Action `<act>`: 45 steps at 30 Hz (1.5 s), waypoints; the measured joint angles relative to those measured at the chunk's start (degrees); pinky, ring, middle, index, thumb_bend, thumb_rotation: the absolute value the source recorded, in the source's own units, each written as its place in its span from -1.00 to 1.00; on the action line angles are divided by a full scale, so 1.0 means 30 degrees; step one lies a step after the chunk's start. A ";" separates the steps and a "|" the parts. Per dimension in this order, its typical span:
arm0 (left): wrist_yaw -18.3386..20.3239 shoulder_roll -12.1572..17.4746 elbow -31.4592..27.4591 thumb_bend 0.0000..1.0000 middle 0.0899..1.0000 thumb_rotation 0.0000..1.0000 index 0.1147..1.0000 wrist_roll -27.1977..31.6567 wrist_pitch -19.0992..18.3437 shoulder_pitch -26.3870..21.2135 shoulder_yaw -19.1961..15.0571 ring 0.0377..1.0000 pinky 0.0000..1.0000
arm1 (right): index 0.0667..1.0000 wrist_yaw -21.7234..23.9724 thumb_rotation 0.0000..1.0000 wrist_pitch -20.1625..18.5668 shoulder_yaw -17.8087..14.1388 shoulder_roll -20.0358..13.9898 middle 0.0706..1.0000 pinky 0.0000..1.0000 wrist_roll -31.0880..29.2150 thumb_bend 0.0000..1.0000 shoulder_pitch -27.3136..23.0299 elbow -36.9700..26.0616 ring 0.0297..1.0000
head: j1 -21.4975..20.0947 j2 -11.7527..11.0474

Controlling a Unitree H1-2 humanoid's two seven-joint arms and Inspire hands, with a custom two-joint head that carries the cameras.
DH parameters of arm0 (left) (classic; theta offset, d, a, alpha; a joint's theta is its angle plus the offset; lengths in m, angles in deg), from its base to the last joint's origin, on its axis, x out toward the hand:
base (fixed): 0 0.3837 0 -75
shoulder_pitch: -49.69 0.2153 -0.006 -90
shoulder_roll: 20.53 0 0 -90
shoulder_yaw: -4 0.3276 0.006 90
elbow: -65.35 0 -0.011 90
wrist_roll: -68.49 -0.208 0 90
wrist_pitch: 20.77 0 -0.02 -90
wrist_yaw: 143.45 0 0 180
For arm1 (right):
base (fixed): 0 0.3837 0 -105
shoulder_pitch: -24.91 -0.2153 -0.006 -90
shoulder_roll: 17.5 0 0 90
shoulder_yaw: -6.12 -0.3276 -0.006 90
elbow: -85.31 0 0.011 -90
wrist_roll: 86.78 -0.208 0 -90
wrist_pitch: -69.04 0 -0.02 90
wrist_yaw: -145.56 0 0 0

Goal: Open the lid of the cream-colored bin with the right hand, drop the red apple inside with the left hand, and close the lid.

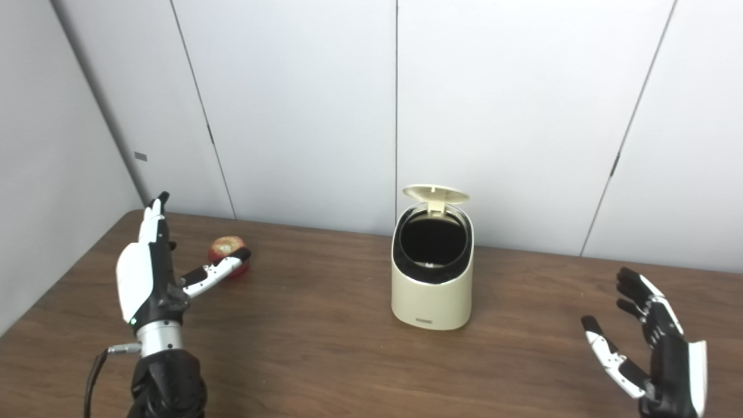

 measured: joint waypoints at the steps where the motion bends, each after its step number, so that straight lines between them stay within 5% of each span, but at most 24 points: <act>1: 0.0011 0.0002 0.0125 1.00 1.00 -0.23 1.00 -0.0032 -0.0241 -0.0125 0.0147 0.98 0.57 | 0.46 0.0079 0.09 -0.0062 -0.0115 -0.0029 0.48 0.25 -0.0063 -0.46 0.0085 -0.0124 0.45 | 0.0206 0.0000; 11: 0.0307 0.1101 0.2079 1.00 0.96 -0.31 1.00 -0.1214 -0.2439 -0.2430 0.1844 0.90 0.60 | 0.28 0.0836 0.34 -0.1140 -0.0707 0.0002 0.32 -0.01 -0.0957 -0.23 0.0986 -0.1368 0.28 | 0.2200 -0.0029; 17: 0.1467 0.0983 0.3406 1.00 1.00 -0.30 1.00 -0.0060 -0.3442 -0.3554 0.1047 0.99 0.74 | 0.18 0.0782 0.37 -0.1130 -0.1101 0.0040 0.23 -0.09 -0.0739 -0.08 0.0842 -0.1313 0.19 | 0.2697 -0.0205; 28: 0.1331 0.1268 0.6677 1.00 0.95 -0.34 0.94 -0.1503 -0.3565 -0.4608 0.0429 0.98 1.00 | 0.18 0.0805 0.50 -0.0704 -0.1142 -0.0024 0.23 -0.14 -0.0779 0.21 0.0427 -0.0594 0.17 | 0.3049 -0.0556; 39: 0.0826 0.2165 0.9460 1.00 0.97 -0.37 0.90 -0.2181 -0.3563 -0.5110 0.0000 1.00 1.00 | 0.13 0.0833 0.51 -0.0719 -0.1164 -0.0024 0.19 -0.19 -0.0995 0.36 0.0410 -0.0560 0.13 | 0.3167 -0.0820; 45: 0.1013 0.2991 1.0666 1.00 0.90 -0.53 0.78 -0.2350 -0.3571 -0.5374 0.0033 0.94 0.82 | 0.13 0.0828 0.57 -0.0720 -0.1143 -0.0015 0.20 -0.20 -0.0829 0.38 0.0402 -0.0575 0.13 | 0.3050 -0.0967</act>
